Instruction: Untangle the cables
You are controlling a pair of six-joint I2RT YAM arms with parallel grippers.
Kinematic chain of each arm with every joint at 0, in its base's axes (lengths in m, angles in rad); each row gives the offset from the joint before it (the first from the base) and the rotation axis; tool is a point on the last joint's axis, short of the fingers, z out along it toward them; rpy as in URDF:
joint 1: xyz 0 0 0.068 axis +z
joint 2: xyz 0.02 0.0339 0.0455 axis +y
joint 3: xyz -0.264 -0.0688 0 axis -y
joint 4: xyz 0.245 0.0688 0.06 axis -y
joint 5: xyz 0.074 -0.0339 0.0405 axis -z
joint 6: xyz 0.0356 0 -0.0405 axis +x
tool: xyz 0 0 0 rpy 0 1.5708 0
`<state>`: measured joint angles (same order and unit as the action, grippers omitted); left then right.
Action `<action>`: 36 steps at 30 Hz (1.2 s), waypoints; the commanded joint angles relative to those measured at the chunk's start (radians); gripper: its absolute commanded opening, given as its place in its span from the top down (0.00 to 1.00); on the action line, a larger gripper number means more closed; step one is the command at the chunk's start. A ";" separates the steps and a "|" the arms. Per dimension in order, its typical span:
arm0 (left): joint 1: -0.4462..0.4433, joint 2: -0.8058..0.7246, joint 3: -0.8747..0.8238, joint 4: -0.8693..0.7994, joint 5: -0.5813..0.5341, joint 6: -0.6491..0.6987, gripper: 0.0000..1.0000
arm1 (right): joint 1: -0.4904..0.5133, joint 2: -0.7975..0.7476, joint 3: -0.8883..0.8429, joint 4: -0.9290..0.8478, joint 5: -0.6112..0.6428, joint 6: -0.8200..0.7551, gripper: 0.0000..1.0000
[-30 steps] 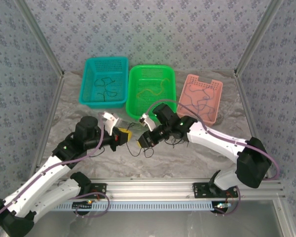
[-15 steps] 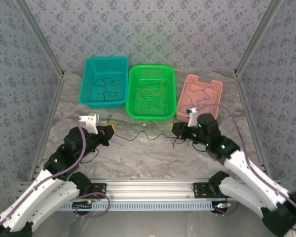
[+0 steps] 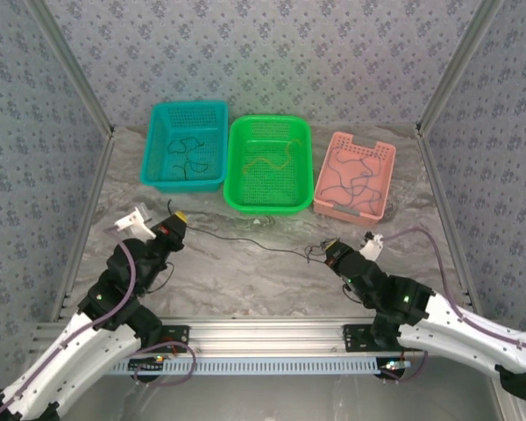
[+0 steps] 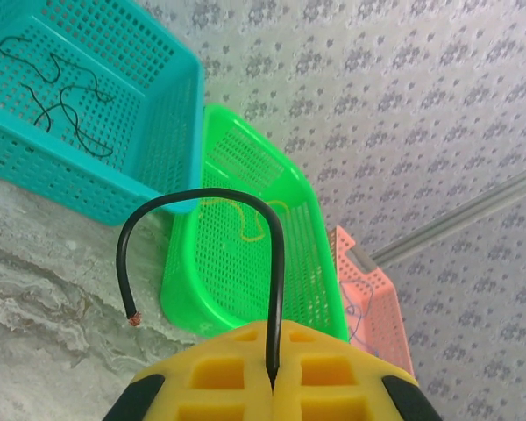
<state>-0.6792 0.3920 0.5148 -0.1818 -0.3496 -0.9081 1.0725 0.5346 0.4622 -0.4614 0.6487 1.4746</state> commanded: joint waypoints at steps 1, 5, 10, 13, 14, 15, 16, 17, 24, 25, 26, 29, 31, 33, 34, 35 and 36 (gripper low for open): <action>0.001 -0.029 0.051 0.031 -0.089 -0.004 1.00 | 0.036 0.008 0.023 -0.126 0.189 0.195 1.00; 0.008 -0.060 0.053 0.015 -0.127 -0.017 1.00 | 0.070 0.009 0.014 -0.157 0.223 0.279 1.00; 0.024 -0.099 0.065 -0.019 -0.161 -0.035 1.00 | 0.081 0.011 0.010 -0.172 0.225 0.320 1.00; 0.040 -0.085 0.083 -0.003 -0.129 -0.008 1.00 | 0.091 0.028 0.012 -0.147 0.214 0.301 1.00; 0.046 -0.064 0.093 0.009 -0.100 0.015 1.00 | 0.093 0.042 0.019 -0.115 0.207 0.263 1.00; 0.056 -0.033 0.113 0.016 -0.063 0.039 1.00 | 0.094 0.071 0.043 -0.102 0.196 0.226 1.00; 0.066 0.002 0.134 0.031 -0.018 0.065 1.00 | 0.104 0.108 0.073 -0.109 0.186 0.208 1.00; 0.080 0.036 0.148 0.051 0.026 0.093 1.00 | 0.119 0.142 0.099 -0.101 0.181 0.184 1.00; 0.285 0.297 0.364 0.139 0.411 0.253 1.00 | 0.187 0.372 0.192 0.099 0.079 0.064 0.94; 0.316 0.327 0.401 0.140 0.458 0.263 1.00 | 0.185 0.393 0.211 0.096 0.064 0.050 0.81; 0.340 0.356 0.433 0.137 0.501 0.276 1.00 | 0.183 0.407 0.232 0.075 0.060 0.038 0.70; 0.409 0.454 0.564 0.073 0.634 0.346 1.00 | 0.179 0.403 0.296 -0.021 0.085 -0.016 0.47; 0.429 0.518 0.658 0.001 0.677 0.416 1.00 | 0.168 0.359 0.313 -0.074 0.108 -0.068 0.42; 0.440 0.574 0.742 -0.079 0.665 0.488 1.00 | 0.150 0.307 0.321 -0.094 0.111 -0.148 0.40; 0.455 0.601 0.775 -0.099 0.663 0.513 1.00 | 0.135 0.282 0.326 -0.110 0.106 -0.190 0.39; 0.472 0.624 0.799 -0.103 0.671 0.524 1.00 | 0.123 0.264 0.335 -0.125 0.098 -0.222 0.39; 0.490 0.652 0.827 -0.103 0.685 0.528 1.00 | 0.106 0.246 0.342 -0.134 0.086 -0.265 0.38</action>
<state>-0.2253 1.0042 1.2713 -0.2226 0.2661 -0.4835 1.2064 0.8246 0.7647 -0.5045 0.7185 1.3590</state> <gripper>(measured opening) 0.044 0.615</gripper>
